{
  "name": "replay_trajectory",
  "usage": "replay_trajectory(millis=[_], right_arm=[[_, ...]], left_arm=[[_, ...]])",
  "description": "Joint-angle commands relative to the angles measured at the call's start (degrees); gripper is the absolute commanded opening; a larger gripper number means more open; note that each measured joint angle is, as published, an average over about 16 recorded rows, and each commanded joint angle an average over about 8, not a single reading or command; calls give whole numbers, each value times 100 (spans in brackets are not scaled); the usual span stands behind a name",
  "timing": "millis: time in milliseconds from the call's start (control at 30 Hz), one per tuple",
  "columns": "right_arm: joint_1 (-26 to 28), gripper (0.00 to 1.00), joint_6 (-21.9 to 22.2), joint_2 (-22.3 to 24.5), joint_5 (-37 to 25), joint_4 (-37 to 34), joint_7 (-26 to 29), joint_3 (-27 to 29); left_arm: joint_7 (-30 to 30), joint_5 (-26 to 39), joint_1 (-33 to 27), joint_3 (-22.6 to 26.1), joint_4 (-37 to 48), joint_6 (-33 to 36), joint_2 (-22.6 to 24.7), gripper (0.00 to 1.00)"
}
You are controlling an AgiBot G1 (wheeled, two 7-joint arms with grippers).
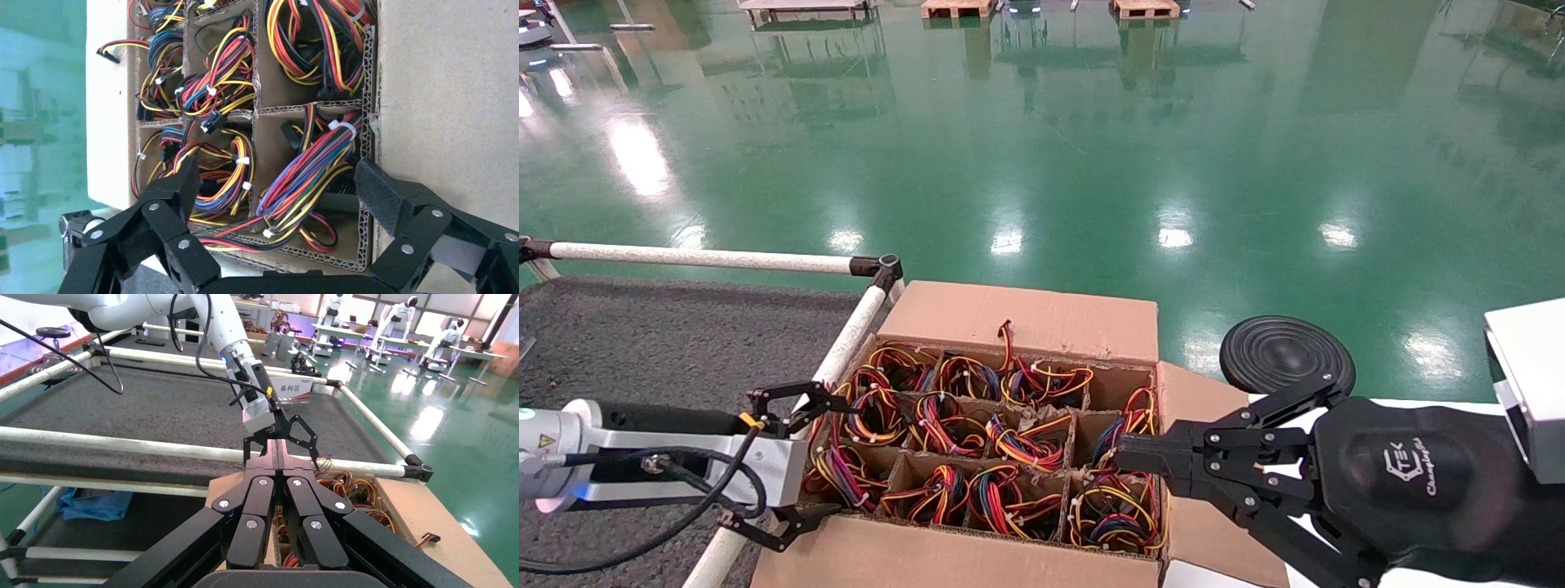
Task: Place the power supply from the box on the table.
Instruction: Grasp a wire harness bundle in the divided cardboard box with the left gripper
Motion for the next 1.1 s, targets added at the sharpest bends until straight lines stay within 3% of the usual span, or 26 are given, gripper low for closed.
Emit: replay_trajectory(millis=[33,1100], right_arm=[[0,0,0,0,0,0,0,0],[0,0,0,0,0,0,0,0]], left_arm=[[-5,-14,12,-3,-3,1,-8,0],[-92,-172,45,-78,-59,17,-94,0]])
